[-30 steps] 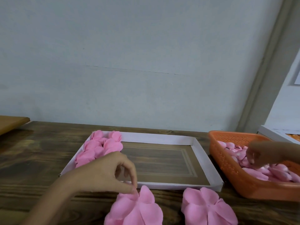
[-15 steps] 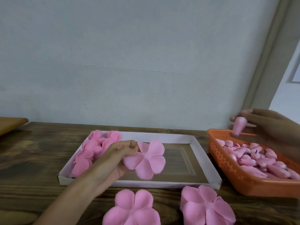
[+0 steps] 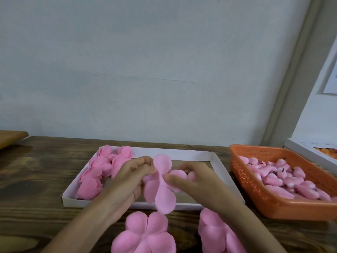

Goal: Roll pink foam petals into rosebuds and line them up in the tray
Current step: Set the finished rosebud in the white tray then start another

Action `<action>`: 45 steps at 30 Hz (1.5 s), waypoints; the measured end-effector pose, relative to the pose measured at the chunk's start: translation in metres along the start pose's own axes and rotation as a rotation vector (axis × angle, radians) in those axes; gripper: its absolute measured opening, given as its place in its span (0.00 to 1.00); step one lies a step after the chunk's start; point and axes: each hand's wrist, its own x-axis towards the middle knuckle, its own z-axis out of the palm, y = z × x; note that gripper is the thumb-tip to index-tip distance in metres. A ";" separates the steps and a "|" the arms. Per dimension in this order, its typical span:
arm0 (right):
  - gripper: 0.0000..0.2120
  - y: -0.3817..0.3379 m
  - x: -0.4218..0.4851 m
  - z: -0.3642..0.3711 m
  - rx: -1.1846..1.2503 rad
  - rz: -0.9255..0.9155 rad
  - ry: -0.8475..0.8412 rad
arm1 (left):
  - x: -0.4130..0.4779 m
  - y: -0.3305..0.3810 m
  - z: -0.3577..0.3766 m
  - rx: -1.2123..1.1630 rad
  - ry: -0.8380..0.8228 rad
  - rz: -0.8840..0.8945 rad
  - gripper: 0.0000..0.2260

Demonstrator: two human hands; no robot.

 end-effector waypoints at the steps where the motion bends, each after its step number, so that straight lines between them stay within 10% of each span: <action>1: 0.30 0.001 0.001 0.001 0.028 0.012 0.005 | 0.000 -0.001 0.000 -0.004 0.004 -0.004 0.11; 21: 0.05 0.005 0.012 -0.017 -0.045 -0.079 0.048 | -0.003 -0.015 -0.002 0.182 0.190 0.029 0.10; 45: 0.17 0.002 -0.008 0.019 -0.104 -0.305 0.265 | -0.006 -0.011 0.006 0.259 0.306 0.113 0.02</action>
